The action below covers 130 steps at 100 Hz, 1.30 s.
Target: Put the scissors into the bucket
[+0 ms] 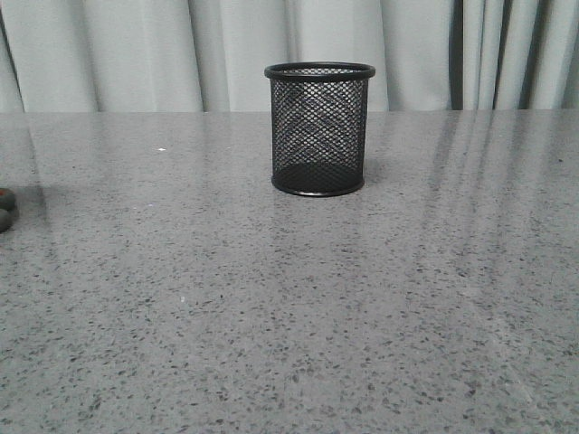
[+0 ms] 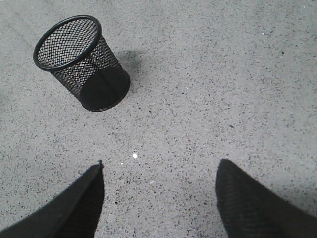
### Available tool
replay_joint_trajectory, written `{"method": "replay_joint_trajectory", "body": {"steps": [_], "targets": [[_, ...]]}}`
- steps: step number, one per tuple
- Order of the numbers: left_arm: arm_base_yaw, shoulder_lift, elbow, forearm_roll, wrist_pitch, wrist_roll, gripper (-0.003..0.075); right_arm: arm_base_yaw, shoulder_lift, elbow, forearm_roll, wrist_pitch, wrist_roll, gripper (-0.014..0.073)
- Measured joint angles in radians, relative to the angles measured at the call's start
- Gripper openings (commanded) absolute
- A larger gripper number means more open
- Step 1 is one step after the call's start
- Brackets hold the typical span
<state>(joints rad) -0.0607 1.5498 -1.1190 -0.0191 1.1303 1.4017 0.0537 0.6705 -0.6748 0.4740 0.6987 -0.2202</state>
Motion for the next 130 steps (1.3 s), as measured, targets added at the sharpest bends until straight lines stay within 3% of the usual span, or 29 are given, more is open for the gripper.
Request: {"method": "replay_joint_trajectory", "body": {"steps": [15,35,73,96,105,130], "targets": [[0.0,0.016,-0.004,-0.014,0.014,0.024,0.0268,0.0,0.0,0.0,0.0,0.002,0.0,0.0436],[0.0,0.027,-0.011,-0.016,0.043,0.028,-0.0023,0.0,0.0,0.0,0.0,0.004,0.0,0.0436],[0.0,0.054,-0.127,-0.062,0.087,-0.143,-0.0021,0.0,0.0,0.0,0.002,0.009,-0.012,0.0436],[-0.056,-0.067,-0.282,-0.08,0.093,-0.223,-0.0021,0.0,0.0,0.0,0.059,0.012,-0.058,0.0436],[-0.096,-0.127,-0.32,-0.082,0.099,-0.232,-0.0021,0.0,0.0,0.0,0.151,0.013,-0.114,0.0436],[-0.265,-0.297,-0.338,-0.082,0.105,-0.27,-0.0021,0.0,0.002,0.0,0.589,0.02,-0.39,0.0436]]}}
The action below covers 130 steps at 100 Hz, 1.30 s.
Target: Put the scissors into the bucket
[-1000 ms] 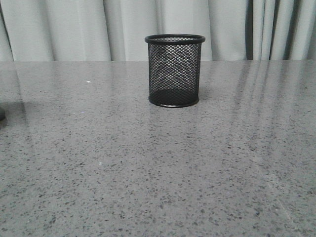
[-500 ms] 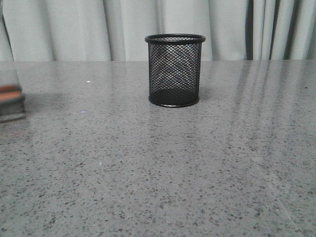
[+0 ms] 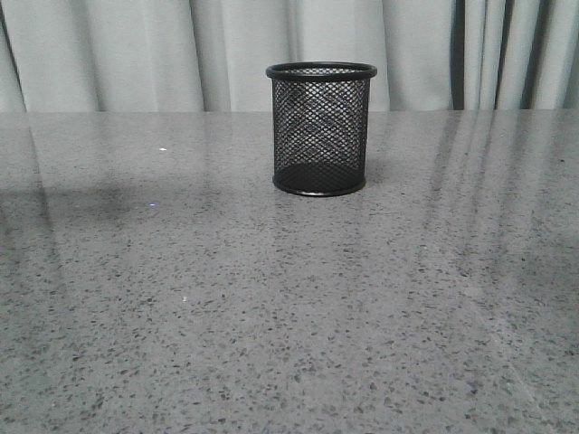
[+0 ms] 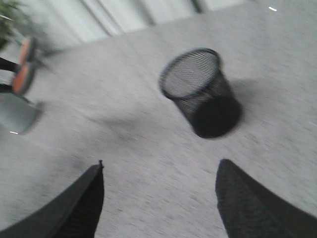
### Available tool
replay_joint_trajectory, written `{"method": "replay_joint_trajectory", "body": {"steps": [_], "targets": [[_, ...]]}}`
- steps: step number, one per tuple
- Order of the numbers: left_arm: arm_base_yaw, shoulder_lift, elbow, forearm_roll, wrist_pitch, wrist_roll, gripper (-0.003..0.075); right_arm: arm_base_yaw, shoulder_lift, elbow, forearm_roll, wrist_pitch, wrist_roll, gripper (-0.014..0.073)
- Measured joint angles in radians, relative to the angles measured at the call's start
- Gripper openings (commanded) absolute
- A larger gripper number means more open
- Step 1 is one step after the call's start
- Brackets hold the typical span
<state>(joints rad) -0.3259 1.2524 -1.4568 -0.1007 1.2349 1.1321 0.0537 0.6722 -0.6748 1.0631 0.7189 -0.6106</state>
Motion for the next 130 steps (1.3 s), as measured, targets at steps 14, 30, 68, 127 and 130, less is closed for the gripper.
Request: {"method": "replay_joint_trajectory", "body": {"steps": [14,30,68,127,130], "targets": [[-0.103,-0.061,-0.002,0.026,-0.038,-0.06,-0.0021,0.0,0.017,-0.036,0.174,0.05,-0.119,0.0436],[-0.227,-0.074,-0.01,0.101,-0.068,-0.142,-0.0021,0.0,0.102,-0.143,0.238,0.129,-0.159,0.0436],[-0.489,-0.054,-0.031,0.181,-0.193,-0.293,-0.0021,0.0,0.328,-0.37,0.315,0.328,-0.188,0.0436],[-0.601,0.119,-0.181,0.245,-0.212,-0.363,-0.0021,0.078,0.483,-0.471,0.331,0.333,-0.212,0.0422],[-0.604,0.123,-0.183,0.245,-0.217,-0.363,-0.0021,0.078,0.49,-0.474,0.331,0.332,-0.212,0.0398]]}}
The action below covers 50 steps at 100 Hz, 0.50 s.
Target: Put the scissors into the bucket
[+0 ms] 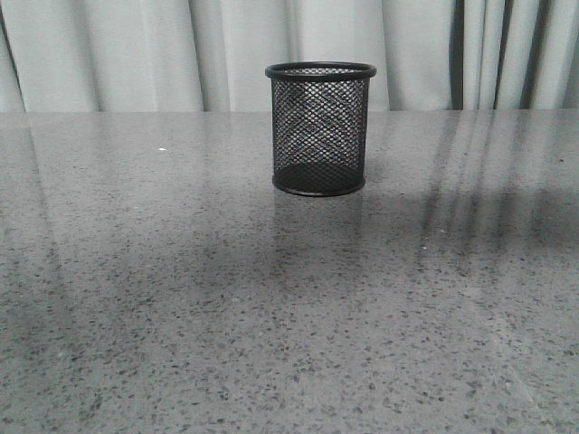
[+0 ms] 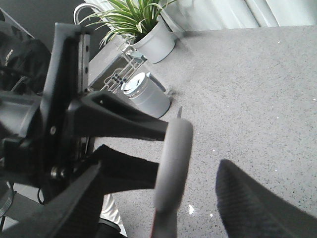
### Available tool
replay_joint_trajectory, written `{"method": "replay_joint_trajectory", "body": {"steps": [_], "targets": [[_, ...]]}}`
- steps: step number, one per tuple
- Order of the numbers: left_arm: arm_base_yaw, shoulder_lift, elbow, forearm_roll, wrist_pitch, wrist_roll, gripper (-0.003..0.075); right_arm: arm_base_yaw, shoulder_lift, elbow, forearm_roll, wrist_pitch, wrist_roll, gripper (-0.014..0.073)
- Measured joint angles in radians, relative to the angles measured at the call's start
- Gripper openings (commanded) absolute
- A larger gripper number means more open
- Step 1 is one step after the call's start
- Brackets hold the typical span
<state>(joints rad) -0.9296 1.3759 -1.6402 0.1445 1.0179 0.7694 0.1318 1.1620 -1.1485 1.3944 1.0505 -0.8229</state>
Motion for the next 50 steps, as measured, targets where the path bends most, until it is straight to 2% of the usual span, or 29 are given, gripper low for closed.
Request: {"method": "replay_joint_trajectory", "body": {"steps": [7,19,30,40,50], "targets": [[-0.002,0.009,-0.002,-0.002,-0.016,0.0,-0.0021,0.0,0.009,0.0,0.002,-0.001,0.0,0.0302],[-0.002,0.015,-0.002,-0.002,-0.051,0.0,-0.002,0.0,0.023,-0.002,0.004,-0.001,0.0,0.0077],[-0.002,0.015,-0.004,-0.002,-0.063,0.0,0.0,0.0,0.029,-0.002,0.0,-0.007,0.0,-0.0073],[-0.002,0.015,-0.006,0.0,-0.061,0.0,0.0131,0.0,0.032,-0.002,-0.002,-0.012,-0.004,-0.0064],[-0.002,0.015,-0.006,0.0,-0.054,0.0,0.0351,0.0,0.032,-0.002,-0.002,-0.012,-0.007,-0.0064]]}}
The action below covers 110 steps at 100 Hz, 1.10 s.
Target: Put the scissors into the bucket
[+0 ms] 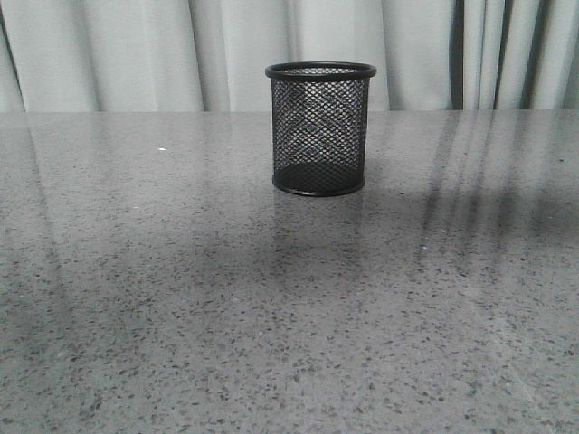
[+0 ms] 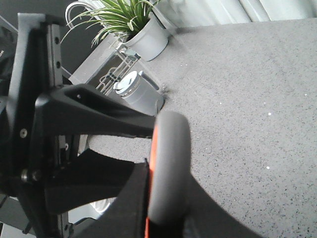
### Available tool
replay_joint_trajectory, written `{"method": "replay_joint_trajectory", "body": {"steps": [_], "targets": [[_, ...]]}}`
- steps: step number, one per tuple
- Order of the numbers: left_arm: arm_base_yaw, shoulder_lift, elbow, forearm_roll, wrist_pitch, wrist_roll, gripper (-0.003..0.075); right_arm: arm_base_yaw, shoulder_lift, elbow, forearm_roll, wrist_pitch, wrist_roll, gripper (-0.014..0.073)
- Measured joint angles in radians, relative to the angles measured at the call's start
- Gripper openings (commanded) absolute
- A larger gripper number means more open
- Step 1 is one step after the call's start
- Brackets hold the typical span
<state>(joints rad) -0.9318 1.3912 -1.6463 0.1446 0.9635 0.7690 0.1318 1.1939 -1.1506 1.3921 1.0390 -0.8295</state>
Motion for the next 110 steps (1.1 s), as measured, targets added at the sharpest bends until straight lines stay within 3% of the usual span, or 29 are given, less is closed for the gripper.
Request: {"method": "replay_joint_trajectory", "body": {"steps": [9,23,33,60,89,110], "targets": [[0.0,0.0,0.0,0.0,0.0,-0.005,0.0468,0.0,0.0,0.0,-0.002,-0.006,-0.004,-0.0063],[0.045,0.0,-0.002,-0.01,-0.017,-0.12,0.0472,0.001,0.0,0.0,-0.03,-0.035,0.006,-0.0062],[0.138,0.0,0.0,-0.012,-0.015,-0.22,0.0472,0.001,0.0,0.0,-0.084,-0.081,0.041,-0.0048],[0.461,-0.06,0.0,-0.052,0.055,-0.28,0.0472,0.001,0.007,-0.108,-0.478,-0.137,0.245,-0.0045],[0.824,-0.192,-0.002,-0.18,0.093,-0.282,0.0472,0.001,0.099,-0.313,-0.799,0.024,0.416,-0.0045],[0.883,-0.269,-0.006,-0.199,0.105,-0.283,0.0472,0.002,0.201,-0.431,-0.852,0.143,0.432,-0.0045]]}}
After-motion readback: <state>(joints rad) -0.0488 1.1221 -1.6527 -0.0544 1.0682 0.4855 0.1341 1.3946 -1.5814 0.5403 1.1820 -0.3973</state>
